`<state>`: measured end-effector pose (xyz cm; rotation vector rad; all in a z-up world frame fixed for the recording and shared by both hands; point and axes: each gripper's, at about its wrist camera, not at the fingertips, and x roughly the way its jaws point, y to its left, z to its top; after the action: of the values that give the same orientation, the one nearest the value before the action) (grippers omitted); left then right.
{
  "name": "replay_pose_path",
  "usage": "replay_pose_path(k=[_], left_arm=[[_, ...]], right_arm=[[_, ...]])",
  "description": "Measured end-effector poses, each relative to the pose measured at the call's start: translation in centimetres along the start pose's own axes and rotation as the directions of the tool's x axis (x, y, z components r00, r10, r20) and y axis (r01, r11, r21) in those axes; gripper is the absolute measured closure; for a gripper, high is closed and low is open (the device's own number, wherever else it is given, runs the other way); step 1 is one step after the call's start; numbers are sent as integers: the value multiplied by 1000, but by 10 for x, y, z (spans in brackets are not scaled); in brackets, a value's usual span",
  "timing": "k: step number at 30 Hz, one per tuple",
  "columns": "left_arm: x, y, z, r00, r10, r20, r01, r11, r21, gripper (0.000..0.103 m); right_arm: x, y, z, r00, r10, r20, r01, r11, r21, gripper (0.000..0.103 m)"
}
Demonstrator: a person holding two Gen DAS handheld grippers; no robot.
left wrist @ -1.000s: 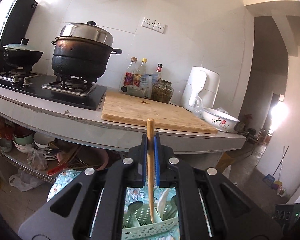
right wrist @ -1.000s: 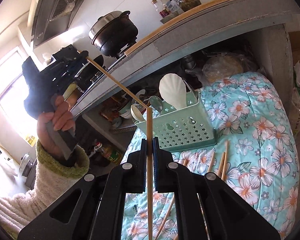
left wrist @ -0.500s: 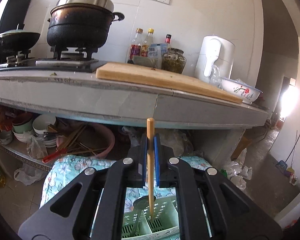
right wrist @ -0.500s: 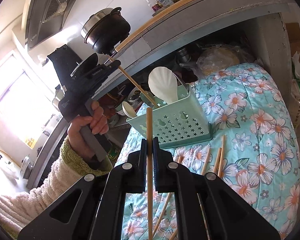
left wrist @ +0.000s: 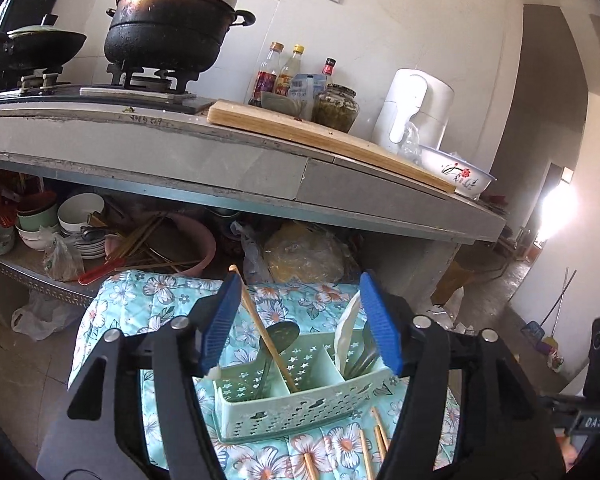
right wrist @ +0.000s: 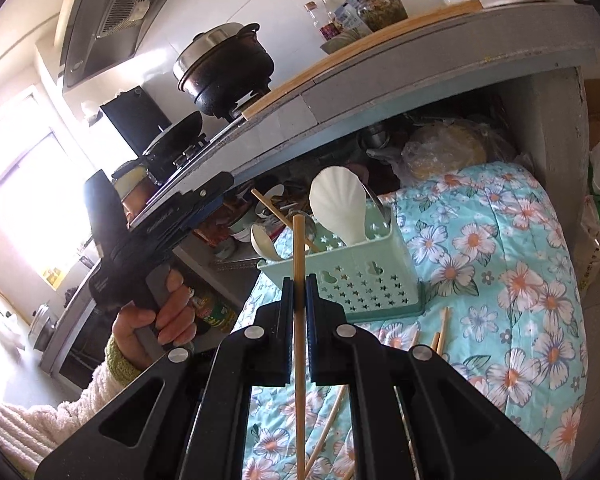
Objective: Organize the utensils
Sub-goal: 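Drop a chopstick into the holder with the left tool while the right tool carries one, then lower the held chopstick into the holder and open the right tool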
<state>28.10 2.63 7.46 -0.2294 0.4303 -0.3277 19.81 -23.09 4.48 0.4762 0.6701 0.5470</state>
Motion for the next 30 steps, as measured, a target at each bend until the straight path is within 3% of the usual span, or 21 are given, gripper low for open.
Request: replay_pose_path(k=[5, 11, 20, 30], left_arm=[[-40, 7, -13, 999, 6, 36, -6, 1000, 4, 30], [-77, 20, -46, 999, 34, 7, -34, 999, 24, 21], [-89, 55, -116, 986, 65, -154, -73, 996, -48, 20], [-83, 79, -162, 944, 147, -295, -178, 981, -82, 20]], right_arm=[[7, 23, 31, 999, -8, 49, 12, 996, -88, 97], [19, 59, 76, 991, 12, 135, 17, 978, -210, 97], [53, 106, 131, 960, -25, 280, 131, 920, -370, 97], [105, 111, 142, 943, -41, 330, 192, 878, -439, 97]])
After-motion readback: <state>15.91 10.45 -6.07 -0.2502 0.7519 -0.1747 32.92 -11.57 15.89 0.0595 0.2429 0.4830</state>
